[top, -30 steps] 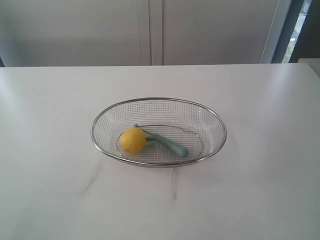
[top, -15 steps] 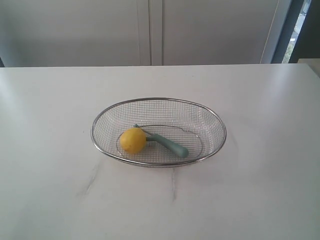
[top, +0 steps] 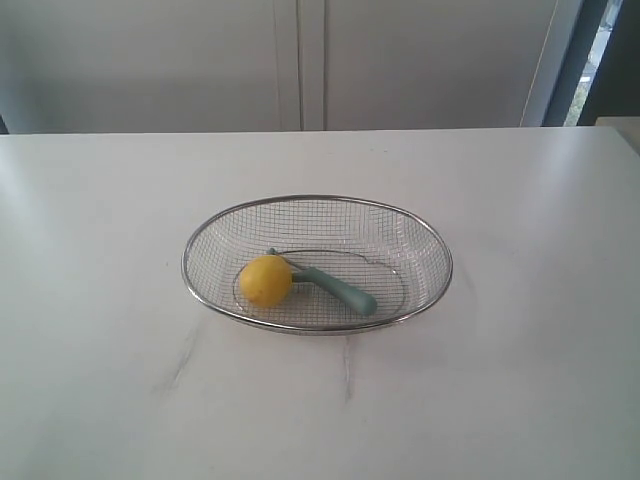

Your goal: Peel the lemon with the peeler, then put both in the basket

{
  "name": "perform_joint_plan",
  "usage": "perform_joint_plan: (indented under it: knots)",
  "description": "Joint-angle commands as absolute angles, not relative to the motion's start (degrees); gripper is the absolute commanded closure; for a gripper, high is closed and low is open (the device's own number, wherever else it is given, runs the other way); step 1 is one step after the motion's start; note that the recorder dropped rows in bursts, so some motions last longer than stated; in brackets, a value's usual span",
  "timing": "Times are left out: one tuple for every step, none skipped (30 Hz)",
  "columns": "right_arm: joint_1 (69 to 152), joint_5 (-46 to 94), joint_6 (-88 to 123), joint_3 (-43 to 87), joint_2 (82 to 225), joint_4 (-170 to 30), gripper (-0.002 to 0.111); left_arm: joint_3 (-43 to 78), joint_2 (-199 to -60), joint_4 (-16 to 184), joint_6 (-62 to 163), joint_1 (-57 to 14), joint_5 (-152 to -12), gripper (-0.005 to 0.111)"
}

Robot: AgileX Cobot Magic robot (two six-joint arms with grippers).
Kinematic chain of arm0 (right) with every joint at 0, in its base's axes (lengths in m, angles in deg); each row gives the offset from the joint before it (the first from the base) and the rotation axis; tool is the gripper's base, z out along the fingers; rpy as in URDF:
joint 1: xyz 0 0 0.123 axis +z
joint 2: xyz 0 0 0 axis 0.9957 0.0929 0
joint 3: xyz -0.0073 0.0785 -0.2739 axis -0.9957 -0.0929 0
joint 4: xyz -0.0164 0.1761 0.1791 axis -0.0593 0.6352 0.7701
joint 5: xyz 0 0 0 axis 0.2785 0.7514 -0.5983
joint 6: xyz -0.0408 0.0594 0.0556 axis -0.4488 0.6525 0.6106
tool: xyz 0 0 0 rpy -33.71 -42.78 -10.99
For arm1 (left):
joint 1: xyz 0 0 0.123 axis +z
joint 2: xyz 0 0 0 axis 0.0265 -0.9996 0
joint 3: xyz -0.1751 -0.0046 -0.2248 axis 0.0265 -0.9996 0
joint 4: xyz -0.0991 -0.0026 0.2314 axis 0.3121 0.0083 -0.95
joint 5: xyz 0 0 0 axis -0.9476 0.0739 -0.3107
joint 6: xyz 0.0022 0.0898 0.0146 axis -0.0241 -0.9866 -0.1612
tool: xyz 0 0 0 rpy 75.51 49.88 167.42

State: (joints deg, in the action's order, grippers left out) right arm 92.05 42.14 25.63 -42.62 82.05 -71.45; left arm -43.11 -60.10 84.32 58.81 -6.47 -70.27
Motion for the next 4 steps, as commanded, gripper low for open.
perform_joint_plan:
  knots:
    - [92.12,41.37,25.83,-42.92,81.72,-71.46,0.108,-43.33,-59.86,84.32,58.86,-6.45,-70.5,0.107]
    - [92.12,41.37,25.83,-42.92,81.72,-71.46,0.108,-43.33,-59.86,84.32,58.86,-6.45,-70.5,0.107]
    - [92.12,41.37,25.83,-42.92,81.72,-71.46,0.108,-43.33,-59.86,84.32,58.86,-6.45,-70.5,0.107]
    - [92.12,41.37,25.83,-42.92,81.72,-71.46,0.108,-43.33,-59.86,84.32,58.86,-6.45,-70.5,0.107]
